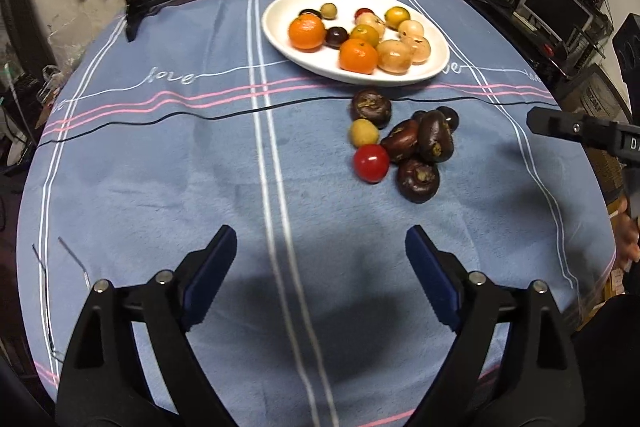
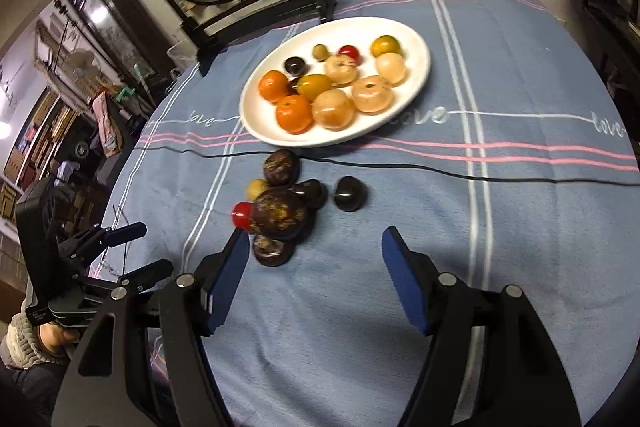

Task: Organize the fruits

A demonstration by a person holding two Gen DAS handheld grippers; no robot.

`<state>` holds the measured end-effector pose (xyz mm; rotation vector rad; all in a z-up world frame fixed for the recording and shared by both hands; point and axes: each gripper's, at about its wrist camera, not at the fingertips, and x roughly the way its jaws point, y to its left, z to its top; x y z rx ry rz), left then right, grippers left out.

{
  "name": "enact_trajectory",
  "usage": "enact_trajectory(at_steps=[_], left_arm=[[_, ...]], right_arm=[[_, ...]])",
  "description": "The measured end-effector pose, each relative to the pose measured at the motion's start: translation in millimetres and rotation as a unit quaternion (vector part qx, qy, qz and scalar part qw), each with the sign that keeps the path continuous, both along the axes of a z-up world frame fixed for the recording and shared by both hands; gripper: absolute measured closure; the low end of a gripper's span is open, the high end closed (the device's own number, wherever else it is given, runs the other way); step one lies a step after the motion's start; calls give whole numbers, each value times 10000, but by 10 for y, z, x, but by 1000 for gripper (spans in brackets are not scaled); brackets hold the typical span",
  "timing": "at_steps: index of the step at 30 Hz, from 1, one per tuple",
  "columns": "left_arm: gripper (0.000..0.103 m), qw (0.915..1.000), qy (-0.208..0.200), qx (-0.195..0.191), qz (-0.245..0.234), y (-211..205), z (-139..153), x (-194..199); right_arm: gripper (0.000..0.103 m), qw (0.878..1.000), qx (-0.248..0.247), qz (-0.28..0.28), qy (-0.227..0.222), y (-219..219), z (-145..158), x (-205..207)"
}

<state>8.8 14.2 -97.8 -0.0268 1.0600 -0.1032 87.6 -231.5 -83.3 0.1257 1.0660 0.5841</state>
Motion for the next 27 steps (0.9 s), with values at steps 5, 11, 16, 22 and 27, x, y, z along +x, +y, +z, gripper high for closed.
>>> enact_trajectory(at_steps=[5,11,16,22,27], left_arm=[[15,9997,56,-130,210,101,-12,28],[14,10000,10,-69,5,-70,5,155],[14,9990,-107,-24,-431,-367,24,300],[14,9963,-143,46,-852,-731,-8,544],[14,9946,-150,84,-1019,-946,-51,742]], right_arm=[[33,9999,-43,11,-93,-25,30,-50],[34,9977,105,-671,-26,-444,7,-49],[34,9930,280,-1140,114,-789,-63,-75],[33,9885,394,-1429,310,-1045,-176,-73],[34,9883,355,-1426,401,-1080,-226,-59]])
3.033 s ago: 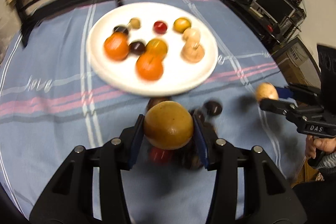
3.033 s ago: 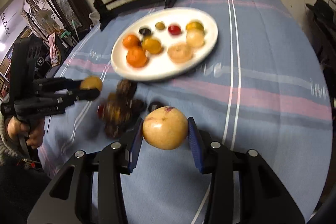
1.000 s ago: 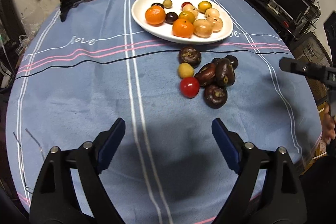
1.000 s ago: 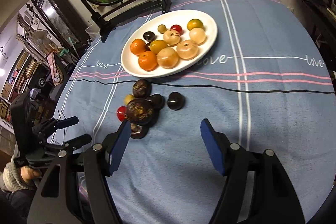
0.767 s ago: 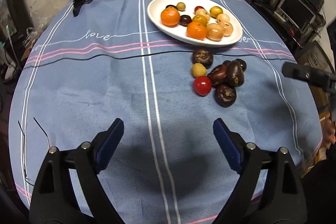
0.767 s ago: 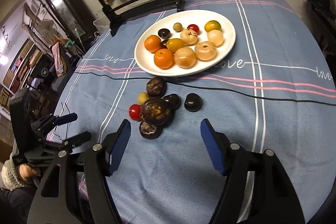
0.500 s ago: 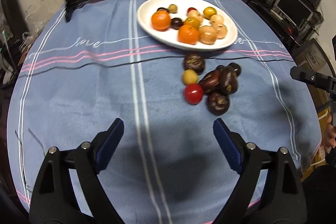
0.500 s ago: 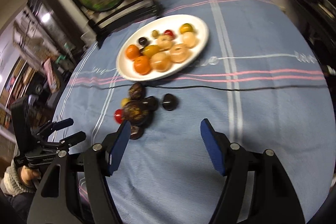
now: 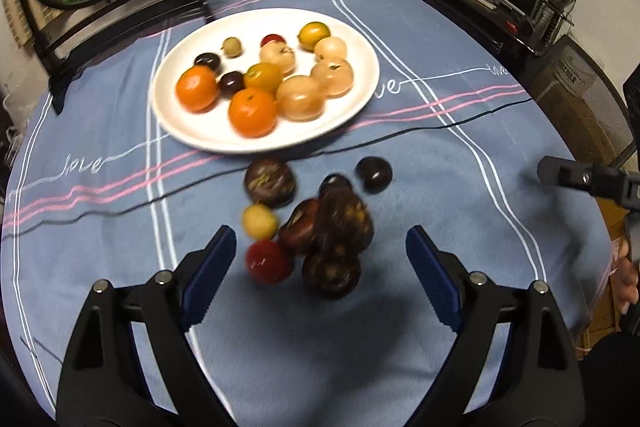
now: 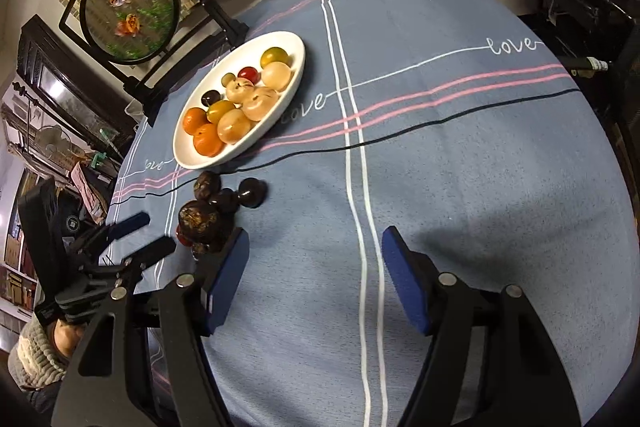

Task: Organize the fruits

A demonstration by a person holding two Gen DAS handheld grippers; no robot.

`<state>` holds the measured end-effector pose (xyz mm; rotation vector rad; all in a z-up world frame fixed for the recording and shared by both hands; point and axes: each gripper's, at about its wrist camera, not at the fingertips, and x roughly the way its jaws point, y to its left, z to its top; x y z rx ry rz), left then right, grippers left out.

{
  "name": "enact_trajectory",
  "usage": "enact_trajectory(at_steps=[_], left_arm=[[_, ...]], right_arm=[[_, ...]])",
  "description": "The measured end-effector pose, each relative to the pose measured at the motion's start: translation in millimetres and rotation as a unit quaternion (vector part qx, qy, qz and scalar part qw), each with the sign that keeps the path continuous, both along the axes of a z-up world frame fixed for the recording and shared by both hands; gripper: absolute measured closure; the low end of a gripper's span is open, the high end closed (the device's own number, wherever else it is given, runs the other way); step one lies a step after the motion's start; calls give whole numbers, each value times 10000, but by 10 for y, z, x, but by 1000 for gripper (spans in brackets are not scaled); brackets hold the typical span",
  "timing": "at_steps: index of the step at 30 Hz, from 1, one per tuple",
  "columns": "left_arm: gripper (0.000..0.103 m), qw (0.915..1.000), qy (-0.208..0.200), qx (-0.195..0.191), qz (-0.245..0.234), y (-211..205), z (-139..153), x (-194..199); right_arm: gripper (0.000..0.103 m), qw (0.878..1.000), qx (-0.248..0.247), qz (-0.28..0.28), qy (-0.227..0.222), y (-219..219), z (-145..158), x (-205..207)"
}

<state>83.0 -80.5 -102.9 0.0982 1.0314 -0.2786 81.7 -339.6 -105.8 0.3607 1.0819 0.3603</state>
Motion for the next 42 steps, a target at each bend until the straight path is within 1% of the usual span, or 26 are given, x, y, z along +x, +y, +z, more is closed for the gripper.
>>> enact_trajectory(at_steps=[4,6,7,8,9,10,13,15,16,18,21,22,26,29,32,34,37,39,42], left_arm=[[15,9999,33,88,-62,-121,-80,84],[15,9999,95,48,-74,-146,-131,119],[17,9999,142,11,-62,-153,-159,133],[23,9996,243,-123,-85,-158,-183,139],[25,9987,359,-322,-147,-165,-200,136],[27,9982,395,-425,-180,-180,-200,124],[28,9964,405,-593,-458,-257,-182,55],[28,9933,428,-845,-660,-289,-154,15],[28,9924,428,-904,-720,-306,-144,3],[28,9932,388,-818,-733,-334,-138,-5],[28,9960,403,-671,-421,-241,-154,22],[28,9970,386,-620,-257,-165,-156,22],[28,9987,317,-378,111,104,-171,-30],[28,9976,387,-331,464,367,-238,-86],[28,9957,490,-325,713,525,-330,-77],[28,9950,498,-327,797,567,-370,-63],[28,9945,503,-129,908,593,-455,-8],[28,9936,526,-74,994,630,-494,12],[28,9918,589,-233,1113,710,-531,44]], right_arm=[[34,10000,-6,-75,55,-87,-25,-12],[34,9998,-2,-153,120,-148,-49,-13],[34,9997,8,-192,148,-176,-61,-14],[34,9997,17,-209,160,-191,-67,-15],[34,9996,22,-224,169,-204,-74,-18],[34,9996,26,-231,174,-213,-77,-19],[34,9996,36,-207,184,-207,-88,-13],[34,9997,27,-166,188,-189,-88,-10],[34,9997,22,-159,187,-189,-89,-12],[34,9997,37,-180,178,-201,-87,-11],[34,9997,59,-183,169,-204,-87,-9],[34,9997,62,-164,166,-198,-87,-8],[34,9999,44,-54,140,-150,-83,-6],[34,9999,23,-3,138,-113,-80,6],[34,9998,-13,49,176,-76,-87,29],[34,9998,-68,107,183,-42,-84,37],[34,9997,-121,122,175,-33,-74,33],[34,9997,-130,86,179,-48,-73,26],[34,9997,-120,39,220,-62,-90,23]])
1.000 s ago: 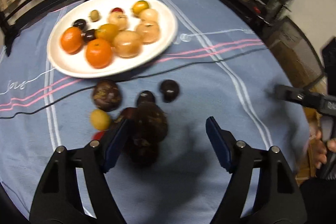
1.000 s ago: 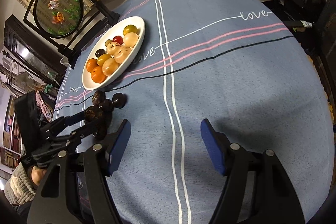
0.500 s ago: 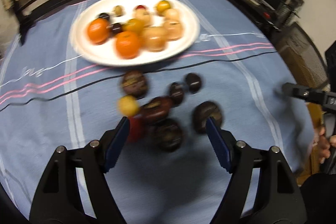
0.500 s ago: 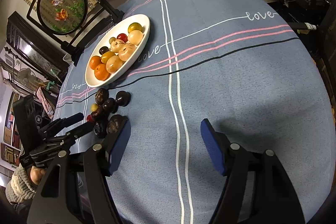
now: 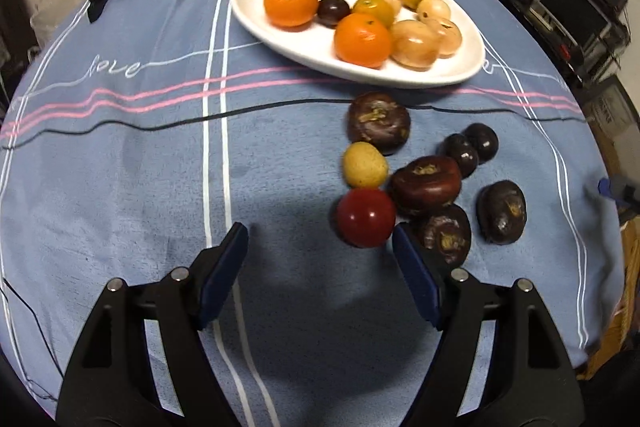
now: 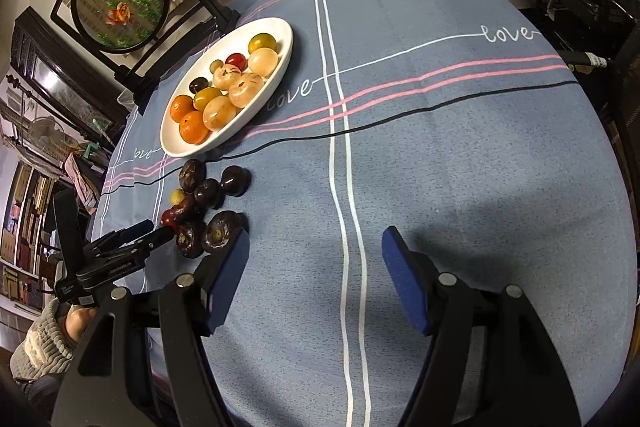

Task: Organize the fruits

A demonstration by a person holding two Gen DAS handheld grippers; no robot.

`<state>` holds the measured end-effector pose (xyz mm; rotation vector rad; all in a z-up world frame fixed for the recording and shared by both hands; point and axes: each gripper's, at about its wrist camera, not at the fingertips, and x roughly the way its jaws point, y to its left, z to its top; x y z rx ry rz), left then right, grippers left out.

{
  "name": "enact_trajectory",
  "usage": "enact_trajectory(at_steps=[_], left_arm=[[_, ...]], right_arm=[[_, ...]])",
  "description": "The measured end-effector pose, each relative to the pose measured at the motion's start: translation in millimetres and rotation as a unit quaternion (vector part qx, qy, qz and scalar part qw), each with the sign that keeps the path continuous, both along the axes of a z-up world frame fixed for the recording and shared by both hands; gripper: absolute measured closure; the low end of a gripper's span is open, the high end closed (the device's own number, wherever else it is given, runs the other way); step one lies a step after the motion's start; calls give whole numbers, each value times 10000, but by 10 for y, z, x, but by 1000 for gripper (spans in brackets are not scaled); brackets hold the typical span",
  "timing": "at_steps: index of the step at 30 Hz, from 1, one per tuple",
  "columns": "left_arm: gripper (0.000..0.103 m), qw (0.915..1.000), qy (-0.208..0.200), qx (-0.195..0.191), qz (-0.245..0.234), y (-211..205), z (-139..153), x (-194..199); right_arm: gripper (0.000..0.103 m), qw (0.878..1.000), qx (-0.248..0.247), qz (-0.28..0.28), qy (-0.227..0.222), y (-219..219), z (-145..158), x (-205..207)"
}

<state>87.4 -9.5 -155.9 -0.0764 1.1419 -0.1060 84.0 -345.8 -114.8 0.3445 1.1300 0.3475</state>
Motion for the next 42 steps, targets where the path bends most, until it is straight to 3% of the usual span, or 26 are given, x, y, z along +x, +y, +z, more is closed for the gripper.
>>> enact_trajectory(at_steps=[2,3,7,9,10,15,19,24,27,30,42], left_arm=[[51,9997,49,-227,-61,7,-21,36],[56,9993,128,-334,-118,-6,-44,58],[56,9990,79,-285,-336,-112,-53,96],[63,9991,49,-187,-380,-144,-54,100],[73,9992,23,-116,-378,-145,-55,96],[73,9994,-81,-316,-138,16,28,2],[73,9991,-150,-400,-7,165,141,-190],[73,9988,-239,-364,233,419,261,-470],[73,9977,-186,-426,491,601,254,-621],[73,9965,-124,-516,652,693,221,-682],[73,9972,-90,-622,400,483,179,-602]], right_arm=[[34,10000,-16,-13,22,-2,-8,-6],[34,10000,-22,-20,25,-4,-6,-8],[34,10000,-49,-70,19,-12,3,-31],[34,10000,-50,-52,11,-1,5,-43],[34,10000,-42,-5,-1,16,7,-50],[34,9944,-183,992,-308,443,65,-94],[34,9808,-495,1790,-590,965,-18,-67],[34,9755,-673,1999,-631,1283,-208,32],[39,9718,-839,2113,-627,1412,-309,51],[52,9613,-1253,2326,-784,1527,-360,22],[55,9580,-1137,2528,-736,1550,-439,20]])
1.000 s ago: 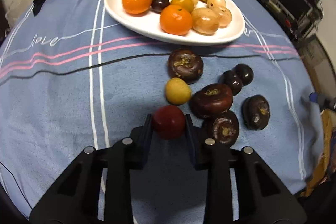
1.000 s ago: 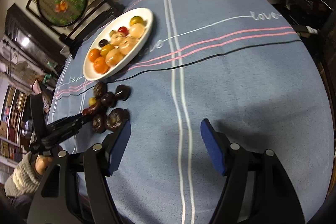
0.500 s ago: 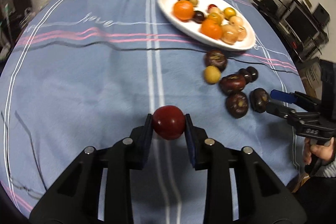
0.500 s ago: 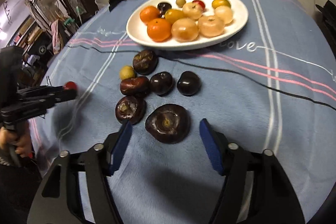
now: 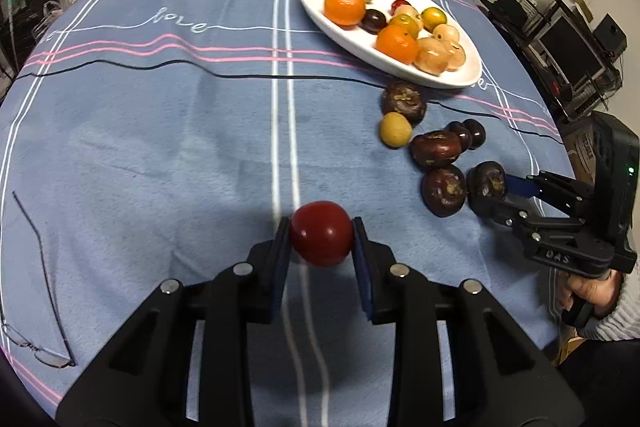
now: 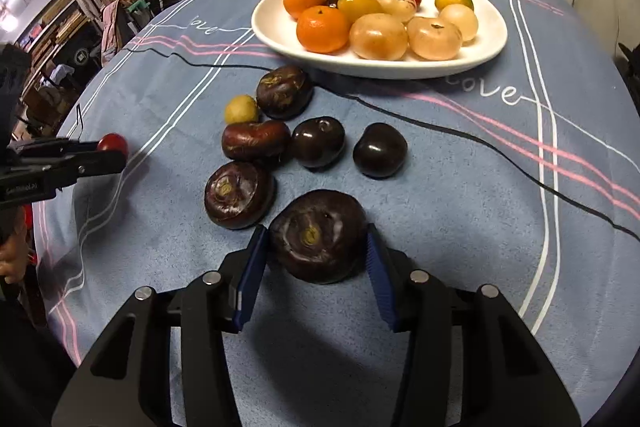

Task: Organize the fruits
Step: 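Carry the tomato and mangosteen onto the white plate and open both tools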

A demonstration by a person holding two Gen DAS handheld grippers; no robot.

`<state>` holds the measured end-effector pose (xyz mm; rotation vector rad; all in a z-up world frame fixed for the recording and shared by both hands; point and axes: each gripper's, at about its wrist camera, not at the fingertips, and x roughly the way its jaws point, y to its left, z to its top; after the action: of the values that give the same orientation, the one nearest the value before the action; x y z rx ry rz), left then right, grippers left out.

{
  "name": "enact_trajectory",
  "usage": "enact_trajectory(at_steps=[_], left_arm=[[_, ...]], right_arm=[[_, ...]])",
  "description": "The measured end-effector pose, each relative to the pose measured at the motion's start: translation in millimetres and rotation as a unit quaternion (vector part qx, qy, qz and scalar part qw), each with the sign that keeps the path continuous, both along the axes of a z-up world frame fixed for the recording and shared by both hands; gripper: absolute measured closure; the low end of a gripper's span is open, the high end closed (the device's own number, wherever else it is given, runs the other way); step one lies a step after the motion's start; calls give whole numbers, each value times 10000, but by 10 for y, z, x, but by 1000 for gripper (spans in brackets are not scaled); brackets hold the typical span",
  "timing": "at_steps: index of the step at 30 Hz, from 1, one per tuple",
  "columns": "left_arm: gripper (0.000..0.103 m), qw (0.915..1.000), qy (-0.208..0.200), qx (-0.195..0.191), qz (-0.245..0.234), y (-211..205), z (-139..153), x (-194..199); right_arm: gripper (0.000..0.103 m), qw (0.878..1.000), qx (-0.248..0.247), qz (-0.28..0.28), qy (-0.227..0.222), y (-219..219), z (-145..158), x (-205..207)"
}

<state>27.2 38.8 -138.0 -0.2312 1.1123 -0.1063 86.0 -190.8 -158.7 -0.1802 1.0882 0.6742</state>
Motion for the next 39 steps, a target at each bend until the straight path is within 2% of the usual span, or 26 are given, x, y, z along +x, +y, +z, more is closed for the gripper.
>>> enact_trajectory(at_steps=[6,11,17,21,26,29,33,37,39], left_arm=[[73,9998,20,-61,-192,-152,-56,129],[73,9993,40,-43,-371,-277,-93,231],[73,9990,-68,-33,-449,-308,31,498],[73,9984,-268,26,-489,-310,219,858],[73,9967,-557,80,-584,-390,458,1533],[73,9958,-640,81,-645,-471,499,1930],[73,9956,-605,118,-711,-571,418,2391],[73,9957,-470,151,-783,-628,255,2681],[68,9961,-414,183,-752,-640,169,2775]], right_arm=[[56,9991,220,-315,204,-286,58,-89],[56,9971,290,-692,117,-610,153,-146],[56,9921,587,-1103,89,-830,312,70],[56,9927,674,-1003,-62,-711,435,335],[56,9942,726,-738,-287,-455,575,800],[56,9948,723,-604,-380,-289,594,1137],[56,9950,714,-557,-427,-139,535,1483],[55,9951,695,-556,-427,-28,452,1773],[55,9959,563,-560,-427,49,396,1900]])
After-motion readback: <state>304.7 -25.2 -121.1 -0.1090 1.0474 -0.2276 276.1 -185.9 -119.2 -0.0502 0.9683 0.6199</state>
